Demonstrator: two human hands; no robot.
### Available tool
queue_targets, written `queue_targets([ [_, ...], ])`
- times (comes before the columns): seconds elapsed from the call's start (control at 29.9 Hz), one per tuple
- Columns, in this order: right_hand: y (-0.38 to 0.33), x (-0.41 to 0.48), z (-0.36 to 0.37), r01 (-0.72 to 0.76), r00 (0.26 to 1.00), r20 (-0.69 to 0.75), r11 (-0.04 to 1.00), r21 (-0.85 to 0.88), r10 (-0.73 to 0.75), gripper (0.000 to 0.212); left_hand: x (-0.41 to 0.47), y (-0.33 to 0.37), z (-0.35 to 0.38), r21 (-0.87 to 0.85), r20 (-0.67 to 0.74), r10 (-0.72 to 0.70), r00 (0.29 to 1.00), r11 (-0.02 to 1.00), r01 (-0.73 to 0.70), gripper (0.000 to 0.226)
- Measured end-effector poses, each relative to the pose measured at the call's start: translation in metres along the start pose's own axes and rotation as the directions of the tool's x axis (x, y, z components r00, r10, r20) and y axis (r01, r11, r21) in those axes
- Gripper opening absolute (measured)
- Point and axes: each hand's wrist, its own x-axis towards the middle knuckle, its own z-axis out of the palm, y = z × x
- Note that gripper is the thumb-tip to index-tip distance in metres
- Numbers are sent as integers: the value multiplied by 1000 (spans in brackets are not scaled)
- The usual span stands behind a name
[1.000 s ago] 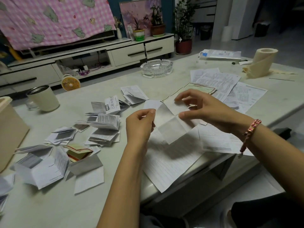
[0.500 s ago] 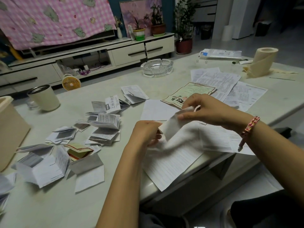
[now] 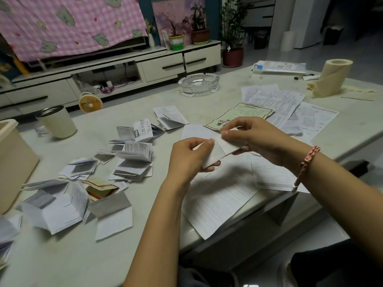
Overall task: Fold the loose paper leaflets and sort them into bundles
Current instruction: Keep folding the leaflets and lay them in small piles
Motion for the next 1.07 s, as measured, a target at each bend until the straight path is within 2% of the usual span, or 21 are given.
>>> queue_targets([
  [0.17,2,0,4,38,999,30,994,-98,-35,11,0,0,2,51,13,33,999,998,-34,17],
  [0.4,2,2,3,29,998,-52,992,-126,-36,8,0,1,0,78,12,21,1000,997,-22,16],
  [0.54,1,2,0,-6,998,-60,1000,-28,5,14,-1,3,-2,46,64,-22,998,999,19,19],
  [0.64,0,2,-4,-38,999,-23,998,45,39,9,0,2,-4,82,45,-22,999,996,18,20],
  [0.77,-1,2,-5,2,999,-33,1000,8,-2,11,0,2,-7,81,54,-24,998,996,20,19],
  [0.94,-2,2,0,41,995,-91,998,56,-36,10,2,-1,-11,126,174,-74,982,991,53,10],
  [1.04,-1,2,5,8,996,-92,990,137,5,11,2,0,-11,55,201,-62,978,997,52,11],
  [1.07,1,3,7,14,993,-114,993,118,-1,15,1,1,-10,36,194,-49,980,998,43,13],
])
